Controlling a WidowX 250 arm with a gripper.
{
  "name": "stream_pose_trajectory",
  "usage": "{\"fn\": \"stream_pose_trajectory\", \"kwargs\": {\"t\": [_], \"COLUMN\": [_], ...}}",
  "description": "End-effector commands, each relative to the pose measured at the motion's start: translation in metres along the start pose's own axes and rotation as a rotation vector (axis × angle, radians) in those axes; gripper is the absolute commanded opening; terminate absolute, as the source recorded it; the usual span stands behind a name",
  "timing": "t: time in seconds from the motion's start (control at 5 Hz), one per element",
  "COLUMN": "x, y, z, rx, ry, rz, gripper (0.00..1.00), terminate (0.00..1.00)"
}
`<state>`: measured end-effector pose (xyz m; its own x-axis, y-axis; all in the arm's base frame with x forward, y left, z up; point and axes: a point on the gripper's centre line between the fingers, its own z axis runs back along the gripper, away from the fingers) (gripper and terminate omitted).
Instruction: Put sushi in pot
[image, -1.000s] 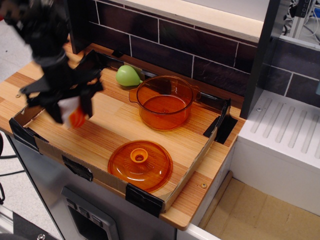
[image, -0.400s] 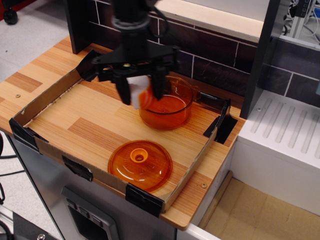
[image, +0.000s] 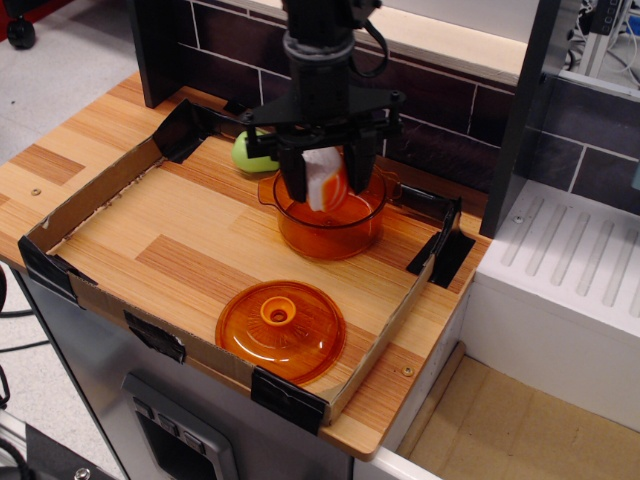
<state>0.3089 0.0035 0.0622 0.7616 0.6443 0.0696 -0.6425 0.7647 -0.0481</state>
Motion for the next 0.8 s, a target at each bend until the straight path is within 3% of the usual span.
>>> {"fn": "stream_pose_trajectory", "kwargs": {"t": [0.0,0.2,0.4,0.6], "x": [0.012,0.016,0.018,0.016], "y": [-0.013,-0.014,-0.013,-0.014], "z": [-0.002,-0.005,0.003,0.030], "rx": [0.015,0.031,0.013,-0.029], "ry": [-0.034,-0.035,-0.024,-0.004], "rz": [0.008,0.004,-0.005,-0.007], "gripper": [0.00,1.00,1.00,1.00], "terminate": [0.00,0.00,0.00,0.00]}}
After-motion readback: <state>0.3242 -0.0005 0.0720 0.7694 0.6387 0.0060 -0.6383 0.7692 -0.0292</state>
